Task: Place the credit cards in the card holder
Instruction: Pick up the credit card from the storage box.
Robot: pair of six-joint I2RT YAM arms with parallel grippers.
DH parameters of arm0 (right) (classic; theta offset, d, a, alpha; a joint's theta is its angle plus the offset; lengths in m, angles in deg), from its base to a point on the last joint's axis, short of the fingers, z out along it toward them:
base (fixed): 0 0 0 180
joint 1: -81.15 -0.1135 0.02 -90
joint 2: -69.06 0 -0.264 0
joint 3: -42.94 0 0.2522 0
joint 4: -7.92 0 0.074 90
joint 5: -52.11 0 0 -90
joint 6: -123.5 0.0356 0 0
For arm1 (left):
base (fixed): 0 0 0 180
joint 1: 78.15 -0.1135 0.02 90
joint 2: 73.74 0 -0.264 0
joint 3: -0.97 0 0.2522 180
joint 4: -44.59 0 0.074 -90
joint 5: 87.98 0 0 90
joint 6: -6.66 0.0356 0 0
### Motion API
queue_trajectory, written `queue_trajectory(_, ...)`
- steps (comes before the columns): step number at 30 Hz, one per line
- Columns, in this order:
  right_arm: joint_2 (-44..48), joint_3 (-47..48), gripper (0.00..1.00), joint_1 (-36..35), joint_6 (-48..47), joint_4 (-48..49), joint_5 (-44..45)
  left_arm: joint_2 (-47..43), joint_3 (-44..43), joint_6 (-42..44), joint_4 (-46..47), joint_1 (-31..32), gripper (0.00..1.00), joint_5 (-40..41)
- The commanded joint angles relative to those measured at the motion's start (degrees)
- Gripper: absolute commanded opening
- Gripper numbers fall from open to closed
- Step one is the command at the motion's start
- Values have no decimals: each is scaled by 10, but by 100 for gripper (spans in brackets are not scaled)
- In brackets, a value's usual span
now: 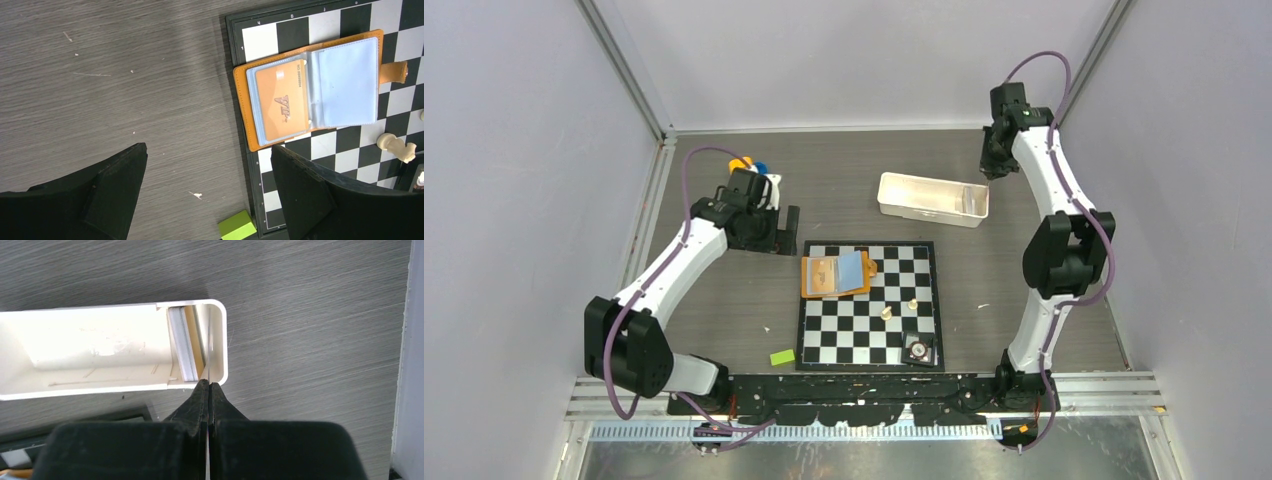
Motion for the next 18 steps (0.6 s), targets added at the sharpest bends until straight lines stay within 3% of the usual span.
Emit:
queue_trajectory(1,76,-2,0,-2,8,12,-38,-34,2,-1,12,-3,96,-20)
queue_trajectory(8,165,-33,0,-28,23,24,-163,-95,20,-59,81,-3,93,-96)
queue_trajectory(18,301,-147,1,-100,88,178,-387,-182,77,-261,343,11,92,-264)
